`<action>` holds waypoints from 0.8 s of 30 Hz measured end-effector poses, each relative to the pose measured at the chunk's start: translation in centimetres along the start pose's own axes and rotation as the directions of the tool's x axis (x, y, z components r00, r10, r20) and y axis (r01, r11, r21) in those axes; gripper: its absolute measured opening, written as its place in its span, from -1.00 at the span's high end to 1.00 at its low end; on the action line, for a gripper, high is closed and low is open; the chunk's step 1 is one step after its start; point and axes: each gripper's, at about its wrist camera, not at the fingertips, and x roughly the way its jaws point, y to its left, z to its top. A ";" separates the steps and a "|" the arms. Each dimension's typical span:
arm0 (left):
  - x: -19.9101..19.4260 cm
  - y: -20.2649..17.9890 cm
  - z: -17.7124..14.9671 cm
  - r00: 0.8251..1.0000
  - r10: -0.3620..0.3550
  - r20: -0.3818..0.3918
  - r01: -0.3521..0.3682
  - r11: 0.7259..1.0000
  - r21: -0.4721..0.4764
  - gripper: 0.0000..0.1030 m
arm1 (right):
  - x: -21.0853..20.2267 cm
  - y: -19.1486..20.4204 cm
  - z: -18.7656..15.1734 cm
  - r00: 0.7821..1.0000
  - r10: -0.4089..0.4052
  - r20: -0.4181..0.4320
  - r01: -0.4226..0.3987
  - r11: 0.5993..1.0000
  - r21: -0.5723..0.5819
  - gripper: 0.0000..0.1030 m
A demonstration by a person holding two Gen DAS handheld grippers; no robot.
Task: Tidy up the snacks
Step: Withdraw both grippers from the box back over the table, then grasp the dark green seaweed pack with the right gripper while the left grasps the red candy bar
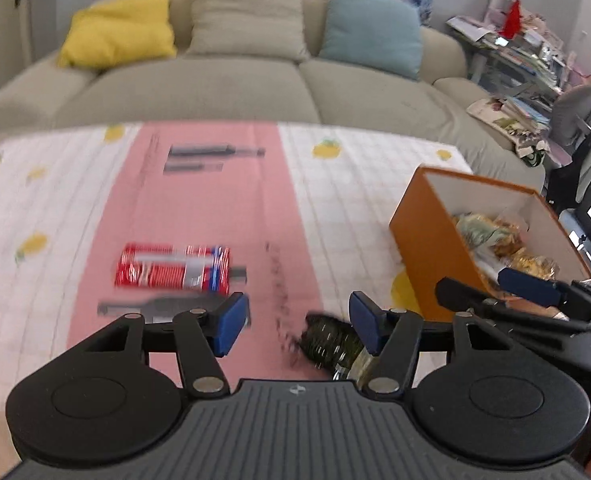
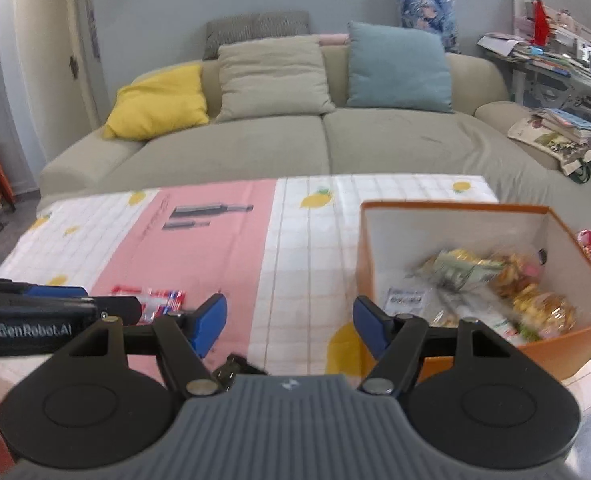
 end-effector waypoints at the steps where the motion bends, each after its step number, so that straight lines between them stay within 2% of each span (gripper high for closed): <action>1: 0.4 0.5 -0.5 1.000 -0.002 -0.018 0.002 1.000 -0.002 -0.36 | 0.4 0.4 -0.5 1.000 -0.002 -0.012 0.002 1.000 -0.008 -0.33; 7: 2.7 1.1 -1.5 0.998 -0.010 -0.068 0.014 0.999 0.048 -0.35 | 3.4 1.7 -2.8 0.993 0.018 -0.116 -0.025 0.998 -0.064 -0.31; 10: 3.7 1.8 -1.6 0.995 -0.010 -0.098 0.012 1.000 0.023 -0.35 | 4.8 2.1 -3.8 0.988 0.025 -0.153 -0.040 0.995 -0.095 -0.29; 12: 4.6 2.3 -1.8 0.992 0.005 -0.126 -0.005 1.000 0.006 -0.35 | 5.7 2.3 -4.1 0.984 0.042 -0.170 -0.062 0.992 -0.111 -0.17; 17: 6.2 3.5 -2.0 0.984 0.029 -0.175 -0.033 0.999 -0.018 -0.35 | 7.6 3.7 -4.8 0.970 0.100 -0.221 -0.139 0.976 -0.169 -0.07; 20: 7.0 4.2 -1.8 0.981 0.027 -0.191 -0.034 0.999 -0.034 -0.35 | 8.8 4.8 -5.0 0.962 0.126 -0.243 -0.180 0.960 -0.215 -0.05; 24: 7.9 4.8 -1.5 0.979 0.034 -0.202 -0.043 0.998 -0.039 -0.35 | 11.0 5.7 -5.1 0.955 0.122 -0.272 -0.194 0.947 -0.255 -0.05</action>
